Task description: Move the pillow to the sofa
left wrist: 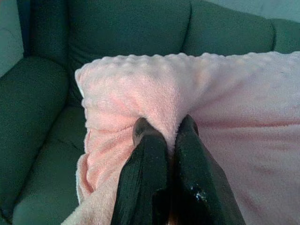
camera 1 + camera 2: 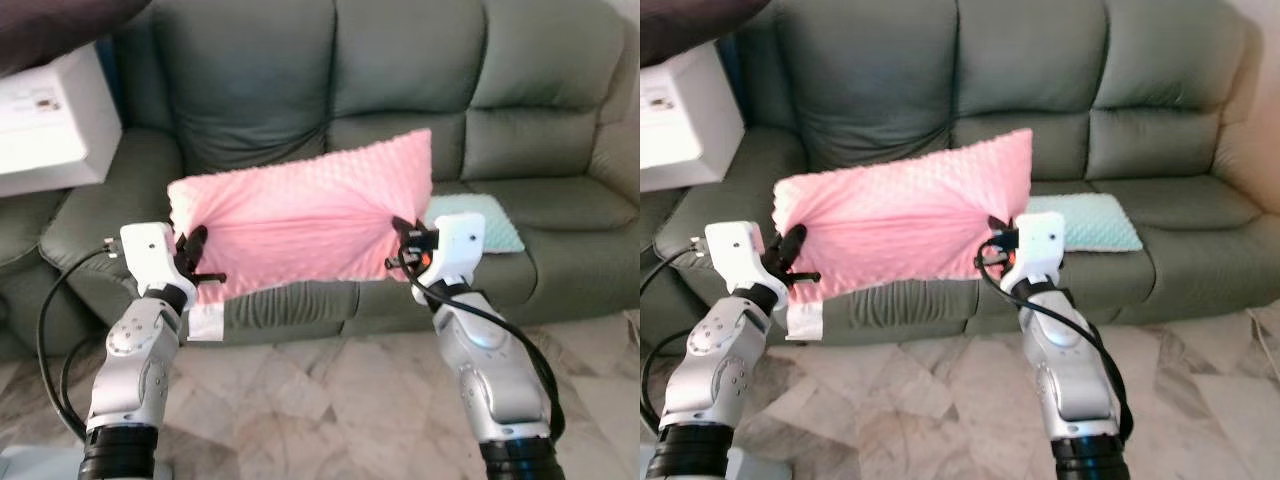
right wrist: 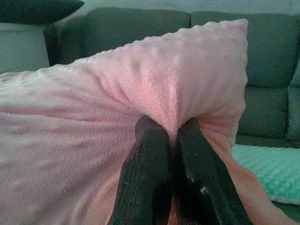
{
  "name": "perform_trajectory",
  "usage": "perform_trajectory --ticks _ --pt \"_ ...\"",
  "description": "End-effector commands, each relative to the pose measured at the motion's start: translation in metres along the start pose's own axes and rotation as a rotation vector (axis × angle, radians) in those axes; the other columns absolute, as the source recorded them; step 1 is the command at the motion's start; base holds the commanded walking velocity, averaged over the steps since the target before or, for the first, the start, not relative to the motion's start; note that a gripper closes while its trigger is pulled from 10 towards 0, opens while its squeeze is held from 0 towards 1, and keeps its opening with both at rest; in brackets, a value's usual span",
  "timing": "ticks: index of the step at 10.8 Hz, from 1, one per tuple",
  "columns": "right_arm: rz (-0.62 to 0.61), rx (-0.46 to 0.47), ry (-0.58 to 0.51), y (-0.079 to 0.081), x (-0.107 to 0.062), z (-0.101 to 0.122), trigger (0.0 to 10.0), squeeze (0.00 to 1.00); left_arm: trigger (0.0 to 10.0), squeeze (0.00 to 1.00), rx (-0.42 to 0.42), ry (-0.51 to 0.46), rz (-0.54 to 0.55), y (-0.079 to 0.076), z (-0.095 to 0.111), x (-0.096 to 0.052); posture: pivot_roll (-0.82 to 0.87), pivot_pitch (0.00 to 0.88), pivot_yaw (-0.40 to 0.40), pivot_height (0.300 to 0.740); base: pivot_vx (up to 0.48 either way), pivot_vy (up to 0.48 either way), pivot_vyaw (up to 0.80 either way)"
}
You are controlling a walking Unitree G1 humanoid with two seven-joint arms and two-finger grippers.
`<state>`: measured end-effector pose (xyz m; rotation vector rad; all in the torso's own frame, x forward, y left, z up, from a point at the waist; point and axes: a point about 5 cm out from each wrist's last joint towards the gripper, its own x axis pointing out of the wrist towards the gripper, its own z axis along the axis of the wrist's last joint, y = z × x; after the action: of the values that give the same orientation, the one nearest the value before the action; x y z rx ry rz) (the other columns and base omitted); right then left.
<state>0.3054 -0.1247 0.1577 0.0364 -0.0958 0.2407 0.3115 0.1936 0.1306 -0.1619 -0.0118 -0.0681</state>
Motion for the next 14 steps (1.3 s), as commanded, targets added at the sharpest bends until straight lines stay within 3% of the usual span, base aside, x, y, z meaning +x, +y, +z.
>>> perform_trajectory --ticks 1,8,10,14 --pt "-0.031 -0.006 -0.027 -0.006 -0.001 0.005 10.0 0.0 10.0 0.0 0.0 -0.017 0.033 0.007 0.004 0.0 -0.08 0.073 -0.052 0.74 0.48 0.0 0.0" --pt "-0.021 -0.005 -0.022 -0.008 -0.003 0.004 10.0 0.0 10.0 0.0 0.015 0.0 0.058 0.009 0.002 0.001 -0.08 0.07 -0.053 0.74 0.464 0.0 0.0" --pt "-0.016 -0.003 -0.018 -0.008 -0.002 0.004 10.0 0.0 10.0 0.0 0.032 0.03 0.129 0.014 -0.003 0.003 -0.08 0.067 -0.053 0.74 0.0 0.0 0.0" --pt "-0.005 -0.005 -0.019 -0.006 -0.001 0.004 10.0 0.0 10.0 0.0 0.047 0.033 0.154 0.019 0.0 0.007 -0.08 0.066 -0.049 0.74 0.0 0.097 0.0"
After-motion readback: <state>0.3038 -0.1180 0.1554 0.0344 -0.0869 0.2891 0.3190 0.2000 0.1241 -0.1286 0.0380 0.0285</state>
